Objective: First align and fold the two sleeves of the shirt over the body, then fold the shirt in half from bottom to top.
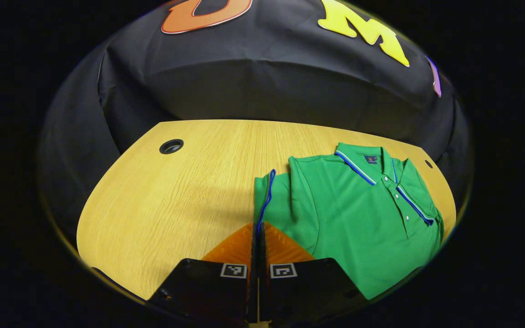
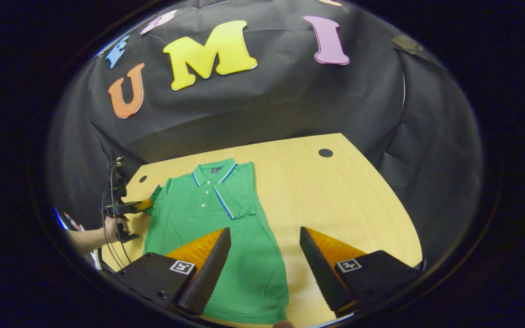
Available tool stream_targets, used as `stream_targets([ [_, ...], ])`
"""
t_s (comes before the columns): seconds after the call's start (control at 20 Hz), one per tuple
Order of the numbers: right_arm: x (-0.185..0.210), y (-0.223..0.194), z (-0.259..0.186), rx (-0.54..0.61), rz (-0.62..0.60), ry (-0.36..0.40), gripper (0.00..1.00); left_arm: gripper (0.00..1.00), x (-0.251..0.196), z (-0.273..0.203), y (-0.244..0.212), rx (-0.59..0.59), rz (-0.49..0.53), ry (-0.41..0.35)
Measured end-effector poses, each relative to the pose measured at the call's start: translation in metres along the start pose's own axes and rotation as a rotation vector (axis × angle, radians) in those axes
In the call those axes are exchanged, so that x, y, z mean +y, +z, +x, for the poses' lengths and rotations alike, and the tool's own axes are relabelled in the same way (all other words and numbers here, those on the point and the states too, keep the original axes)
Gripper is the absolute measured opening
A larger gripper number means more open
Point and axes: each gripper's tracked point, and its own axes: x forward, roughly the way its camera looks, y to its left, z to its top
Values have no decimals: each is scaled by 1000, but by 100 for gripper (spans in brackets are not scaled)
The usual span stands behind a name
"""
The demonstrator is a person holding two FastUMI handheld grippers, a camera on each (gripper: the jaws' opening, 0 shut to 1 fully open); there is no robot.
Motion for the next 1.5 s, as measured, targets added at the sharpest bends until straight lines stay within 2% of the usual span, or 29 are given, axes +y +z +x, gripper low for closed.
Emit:
stream_targets([
  [0.15, -5, 6, -4, -34, -18, -24, 93, 4, -4, -8, 13, -25, 21, -17],
  [0.2, -4, 7, -5, -38, -15, -24, 98, 4, -7, -13, 20, -40, 26, -25],
  [0.25, -4, 9, -6, -42, -11, -21, 93, 4, -10, -17, 28, -54, 29, -35],
  [0.35, -5, 12, -8, -53, -5, -20, 93, 4, -20, -25, 43, -78, 34, -56],
  [0.45, -7, 14, -13, -66, -2, -21, 93, 3, -33, -35, 55, -96, 38, -80],
  [0.5, -8, 14, -16, -72, -4, -22, 98, 4, -41, -39, 61, -107, 47, -90],
  [0.65, -14, 16, -25, -93, -2, -28, 98, 4, -69, -51, 70, -120, 80, -122],
  [0.7, -17, 16, -28, -100, -2, -32, 93, 4, -79, -55, 71, -119, 90, -134],
  [0.75, -19, 17, -31, -107, 2, -35, 98, 4, -90, -59, 71, -120, 106, -145],
  [0.8, -22, 16, -34, -112, 8, -39, 93, 4, -100, -59, 68, -115, 129, -152],
  [0.85, -24, 16, -37, -116, 12, -42, 98, 4, -108, -58, 63, -106, 160, -151],
  [1.0, -32, 12, -44, -120, 23, -53, 93, 4, -131, -50, 42, -63, 253, -136],
  [1.2, -39, 8, -50, -120, 15, -65, 93, 7, -155, -43, 12, 6, 252, -160],
  [1.25, -39, 8, -50, -120, 13, -64, 98, 10, -159, -45, 9, 13, 237, -169],
  [1.35, -37, 10, -48, -124, 0, -59, 98, 33, -157, -54, 7, 3, 215, -165],
  [1.4, -35, 8, -48, -126, -11, -50, 93, 55, -155, -60, 8, -5, 205, -159],
  [1.45, -31, 8, -48, -128, -25, -39, 98, 78, -149, -66, 8, -13, 194, -140],
  [1.5, -22, 8, -47, -129, -43, -25, 98, 100, -143, -77, 10, -19, 183, -126],
])
